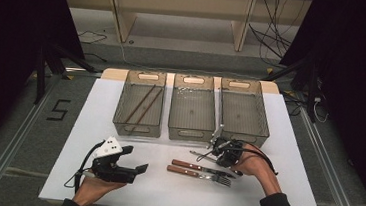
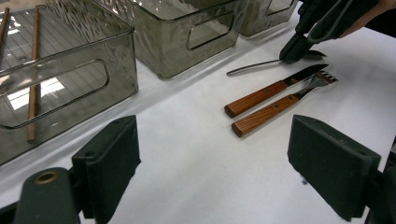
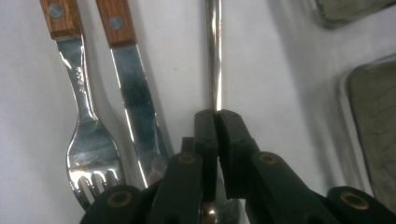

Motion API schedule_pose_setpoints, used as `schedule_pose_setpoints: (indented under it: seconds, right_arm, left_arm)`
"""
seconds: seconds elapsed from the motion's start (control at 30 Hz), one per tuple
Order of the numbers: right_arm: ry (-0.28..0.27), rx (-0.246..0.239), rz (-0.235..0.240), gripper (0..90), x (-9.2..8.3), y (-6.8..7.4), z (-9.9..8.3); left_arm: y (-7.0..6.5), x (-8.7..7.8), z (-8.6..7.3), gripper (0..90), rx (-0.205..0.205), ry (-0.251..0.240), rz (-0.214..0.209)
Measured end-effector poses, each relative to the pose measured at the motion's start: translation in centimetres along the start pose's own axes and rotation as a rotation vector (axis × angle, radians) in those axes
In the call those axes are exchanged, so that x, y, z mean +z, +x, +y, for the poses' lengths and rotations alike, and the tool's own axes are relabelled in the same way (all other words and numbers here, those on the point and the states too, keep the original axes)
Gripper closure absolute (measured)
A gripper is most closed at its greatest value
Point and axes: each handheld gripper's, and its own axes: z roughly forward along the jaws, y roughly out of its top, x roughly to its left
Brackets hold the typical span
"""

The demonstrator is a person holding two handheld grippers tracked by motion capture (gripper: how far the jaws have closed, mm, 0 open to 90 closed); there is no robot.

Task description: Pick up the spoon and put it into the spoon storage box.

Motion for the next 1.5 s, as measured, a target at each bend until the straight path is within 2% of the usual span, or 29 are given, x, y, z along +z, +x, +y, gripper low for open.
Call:
schedule_pose_setpoints:
  seconds: [0.07,0.17,0.47,0.67,0.7,0.77,1.03,1.1,1.2,1.33,1.5]
  right_arm:
    - [-0.024,0.004,-0.021,90.0,-0.4,-0.1,-0.1]
    - [-0.028,0.021,0.035,90.0,-0.5,-0.4,-0.3]
    - [-0.024,0.017,0.023,90.0,-0.7,-0.4,-0.4]
    - [-0.078,0.018,0.007,90.0,-2.2,-0.3,-0.5]
    - [-0.099,0.010,0.002,90.0,-2.5,-0.3,-0.4]
    - [-0.127,0.024,0.003,90.0,-3.3,-0.3,-0.2]
    - [-0.294,0.122,0.011,90.0,-5.5,-1.2,0.5]
    - [-0.329,0.172,0.020,90.0,-6.0,-1.5,0.7]
    - [-0.386,0.214,0.008,90.0,-6.4,-2.3,1.0]
    - [-0.436,0.291,-0.009,90.0,-6.9,-3.3,1.4]
    - [-0.472,0.352,-0.015,90.0,-7.2,-4.2,2.2]
  left_arm:
    - [0.0,0.0,0.0,16.4,-0.001,-0.002,0.002]
    - [0.1,0.0,0.0,16.4,-0.001,0.003,0.001]
    - [0.1,0.0,0.0,16.4,-0.001,0.001,0.001]
    - [0.1,0.0,0.0,16.4,-0.002,0.001,0.001]
    - [0.1,0.0,0.0,16.4,-0.003,-0.001,0.001]
    - [0.1,0.0,0.0,16.4,0.000,-0.002,0.004]
    - [0.2,-0.3,0.0,16.4,-0.006,-0.019,0.005]
    - [0.3,-0.3,0.0,16.4,-0.001,-0.028,0.007]
    - [0.3,-0.4,0.0,16.3,-0.008,-0.034,0.007]
    - [0.4,-0.5,0.0,16.3,-0.004,-0.043,0.011]
    - [0.4,-0.5,-0.1,16.3,-0.004,-0.044,0.013]
